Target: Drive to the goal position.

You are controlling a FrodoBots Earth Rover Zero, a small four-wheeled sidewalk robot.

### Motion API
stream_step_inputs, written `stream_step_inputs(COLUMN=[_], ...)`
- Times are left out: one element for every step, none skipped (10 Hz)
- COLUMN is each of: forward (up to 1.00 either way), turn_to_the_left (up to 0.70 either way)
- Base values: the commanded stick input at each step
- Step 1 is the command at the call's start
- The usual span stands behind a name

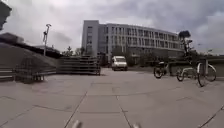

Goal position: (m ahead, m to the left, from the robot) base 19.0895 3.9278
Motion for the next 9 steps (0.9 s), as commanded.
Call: stream_step_inputs(forward=[0.85, 0.85, 0.85, 0.85, 0.85, 0.85, 0.85, 0.85, 0.85], turn_to_the_left=[0.0, 0.0, 0.0, 0.0, 0.0, 0.0, 0.0, 0.0, 0.0])
